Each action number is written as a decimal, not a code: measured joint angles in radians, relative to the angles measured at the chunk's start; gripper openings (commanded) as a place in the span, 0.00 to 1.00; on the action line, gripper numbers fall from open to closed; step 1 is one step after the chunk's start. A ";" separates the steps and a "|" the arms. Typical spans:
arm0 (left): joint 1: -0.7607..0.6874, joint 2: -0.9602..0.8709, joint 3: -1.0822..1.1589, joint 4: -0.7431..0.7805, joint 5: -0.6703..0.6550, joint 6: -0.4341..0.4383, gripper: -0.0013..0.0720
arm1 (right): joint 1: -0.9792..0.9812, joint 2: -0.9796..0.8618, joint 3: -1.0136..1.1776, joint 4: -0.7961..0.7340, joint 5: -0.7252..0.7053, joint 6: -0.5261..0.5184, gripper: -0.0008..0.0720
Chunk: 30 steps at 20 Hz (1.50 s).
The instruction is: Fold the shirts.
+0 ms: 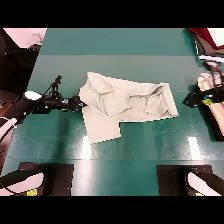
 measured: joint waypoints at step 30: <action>0.110 0.041 0.132 0.005 -0.243 0.005 0.05 | 0.422 -0.230 0.007 -0.539 0.121 0.241 0.03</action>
